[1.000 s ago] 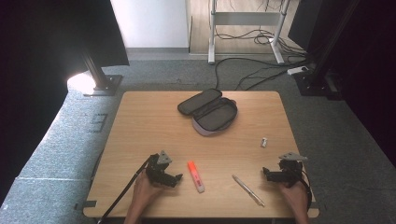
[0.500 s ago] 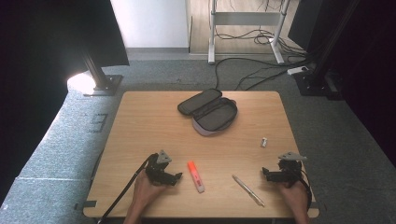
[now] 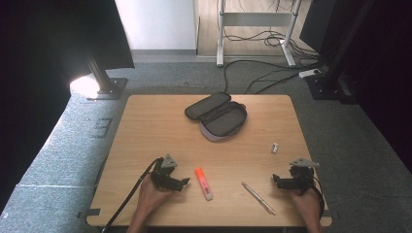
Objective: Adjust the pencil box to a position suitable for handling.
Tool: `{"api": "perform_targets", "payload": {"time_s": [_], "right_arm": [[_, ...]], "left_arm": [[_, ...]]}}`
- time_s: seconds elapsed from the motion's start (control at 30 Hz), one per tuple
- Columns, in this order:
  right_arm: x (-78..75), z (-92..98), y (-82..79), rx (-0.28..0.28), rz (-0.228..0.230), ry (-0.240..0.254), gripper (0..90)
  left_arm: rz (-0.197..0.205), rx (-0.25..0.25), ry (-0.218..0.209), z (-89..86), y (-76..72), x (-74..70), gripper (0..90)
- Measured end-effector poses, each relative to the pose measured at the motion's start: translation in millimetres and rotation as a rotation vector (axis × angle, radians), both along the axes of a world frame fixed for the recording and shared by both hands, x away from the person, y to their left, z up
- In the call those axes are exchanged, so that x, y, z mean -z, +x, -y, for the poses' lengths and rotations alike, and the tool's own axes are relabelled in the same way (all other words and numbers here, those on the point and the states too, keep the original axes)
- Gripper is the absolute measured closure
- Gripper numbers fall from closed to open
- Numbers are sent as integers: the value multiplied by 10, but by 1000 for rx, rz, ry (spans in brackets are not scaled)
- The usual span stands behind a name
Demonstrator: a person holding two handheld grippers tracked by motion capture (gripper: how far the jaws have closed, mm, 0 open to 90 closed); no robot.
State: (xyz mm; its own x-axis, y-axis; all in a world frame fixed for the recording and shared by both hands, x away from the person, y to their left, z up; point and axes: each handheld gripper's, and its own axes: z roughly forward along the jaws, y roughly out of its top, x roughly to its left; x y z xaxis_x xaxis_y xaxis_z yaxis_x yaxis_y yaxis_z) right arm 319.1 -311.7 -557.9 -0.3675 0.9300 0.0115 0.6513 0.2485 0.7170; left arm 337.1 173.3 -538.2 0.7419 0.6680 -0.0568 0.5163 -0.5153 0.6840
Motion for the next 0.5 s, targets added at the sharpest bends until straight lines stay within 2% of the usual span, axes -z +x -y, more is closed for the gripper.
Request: {"api": "perform_targets", "payload": {"time_s": [0.13,0.27,0.4,0.5], "right_arm": [[0,0,0,0,0,0,0],[0,0,0,0,0,0,0],[0,0,0,0,0,0,0],[0,0,0,0,0,0,0]], "left_arm": [[17,9,9,34,17,-71,72],[20,26,-9,80,38,-125,81],[30,40,23,135,69,-162,82],[27,46,19,158,96,-190,85]]}}
